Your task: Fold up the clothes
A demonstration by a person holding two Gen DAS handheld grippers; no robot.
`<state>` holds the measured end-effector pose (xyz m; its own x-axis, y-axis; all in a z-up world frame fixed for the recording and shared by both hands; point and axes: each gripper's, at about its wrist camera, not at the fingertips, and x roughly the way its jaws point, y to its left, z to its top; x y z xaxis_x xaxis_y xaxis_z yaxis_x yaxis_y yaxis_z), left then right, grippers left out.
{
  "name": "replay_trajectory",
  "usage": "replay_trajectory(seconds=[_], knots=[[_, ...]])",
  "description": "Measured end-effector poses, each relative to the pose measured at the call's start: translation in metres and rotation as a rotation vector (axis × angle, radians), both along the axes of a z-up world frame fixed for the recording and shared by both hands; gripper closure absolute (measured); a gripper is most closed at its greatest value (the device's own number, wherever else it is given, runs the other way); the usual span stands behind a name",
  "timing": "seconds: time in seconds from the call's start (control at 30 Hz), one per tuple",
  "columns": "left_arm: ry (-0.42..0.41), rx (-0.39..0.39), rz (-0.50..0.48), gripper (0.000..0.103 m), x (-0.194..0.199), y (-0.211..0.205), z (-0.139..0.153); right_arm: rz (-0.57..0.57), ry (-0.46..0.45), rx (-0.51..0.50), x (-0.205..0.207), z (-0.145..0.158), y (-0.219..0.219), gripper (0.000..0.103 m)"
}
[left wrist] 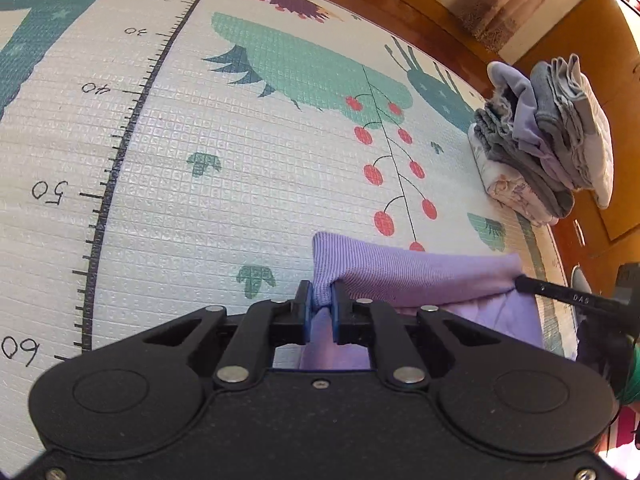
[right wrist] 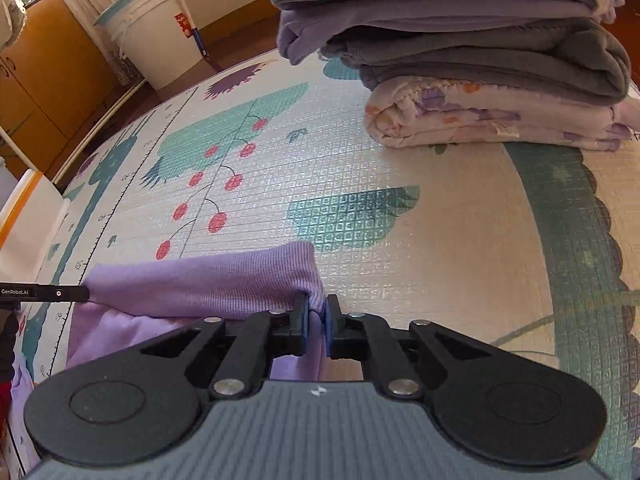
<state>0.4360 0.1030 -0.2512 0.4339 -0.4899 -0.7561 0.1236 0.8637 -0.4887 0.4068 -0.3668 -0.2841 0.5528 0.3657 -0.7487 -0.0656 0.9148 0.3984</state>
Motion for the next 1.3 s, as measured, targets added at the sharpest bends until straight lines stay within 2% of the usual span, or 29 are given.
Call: replay_trajectory(seconds=[0.07,0.17,0.27,0.37,0.43,0.47,0.57,0.6,0.63,0.7,0.83,0.87,0.9,0.93,0.97,1.07,1.1,1.17,1.23,1.3], knots=[[0.008,0.0,0.013,0.096,0.004,0.009,-0.003,0.011,-0.021,0.011,-0.003,-0.005,-0.004,0.095],[0.011,0.041,-0.011,0.096,0.006,0.004,-0.009,0.053,-0.044,-0.001,-0.001,-0.005,0.0,0.094],[0.034,0.031,0.018,0.095,0.008,0.012,-0.017,0.077,-0.056,-0.012,-0.001,-0.004,-0.001,0.095],[0.042,0.006,0.041,0.092,0.007,0.02,-0.024,0.076,-0.055,-0.01,-0.002,-0.002,-0.001,0.09],[0.045,0.002,0.062,0.087,0.007,0.02,-0.024,0.068,-0.052,0.0,-0.003,0.0,-0.003,0.078],[0.03,0.017,0.055,0.086,0.006,0.018,-0.022,0.059,-0.048,-0.006,-0.004,0.001,-0.005,0.078],[0.015,0.025,0.043,0.079,0.004,0.013,-0.019,0.045,-0.044,-0.04,-0.005,0.004,-0.005,0.074],[-0.003,0.052,0.047,0.074,0.002,0.011,-0.016,0.044,-0.045,-0.055,-0.005,0.007,-0.004,0.074],[-0.023,0.08,0.052,0.064,0.001,0.009,-0.013,0.044,-0.054,-0.077,-0.005,0.01,-0.003,0.074],[-0.055,0.125,0.057,0.055,-0.001,0.006,-0.008,0.039,-0.077,-0.119,-0.007,0.017,-0.003,0.073],[-0.124,0.14,0.05,0.056,-0.011,0.009,0.006,0.044,-0.142,-0.148,-0.018,0.034,-0.006,0.073],[-0.152,0.151,0.033,0.056,-0.015,0.008,0.01,0.082,-0.173,-0.176,-0.024,0.037,-0.001,0.074],[-0.172,0.15,0.006,0.061,-0.019,0.006,0.013,0.125,-0.2,-0.202,-0.03,0.04,0.006,0.077],[-0.191,0.149,-0.021,0.069,-0.023,0.004,0.015,0.183,-0.221,-0.214,-0.036,0.042,0.014,0.081],[-0.202,0.15,-0.051,0.069,-0.026,0.0,0.016,0.24,-0.233,-0.218,-0.042,0.043,0.023,0.083],[-0.209,0.155,-0.118,0.072,-0.031,-0.015,0.011,0.38,-0.245,-0.233,-0.057,0.041,0.047,0.085],[-0.209,0.171,-0.132,0.073,-0.03,-0.021,0.007,0.398,-0.225,-0.277,-0.057,0.034,0.051,0.088],[-0.148,0.276,-0.137,0.073,-0.02,-0.032,-0.011,0.388,-0.181,-0.313,-0.053,0.021,0.047,0.089],[-0.132,0.307,-0.13,0.073,-0.016,-0.032,-0.017,0.363,-0.147,-0.325,-0.048,0.014,0.04,0.099],[-0.125,0.309,-0.111,0.074,-0.017,-0.03,-0.013,0.349,-0.167,-0.324,-0.053,0.021,0.035,0.097]])
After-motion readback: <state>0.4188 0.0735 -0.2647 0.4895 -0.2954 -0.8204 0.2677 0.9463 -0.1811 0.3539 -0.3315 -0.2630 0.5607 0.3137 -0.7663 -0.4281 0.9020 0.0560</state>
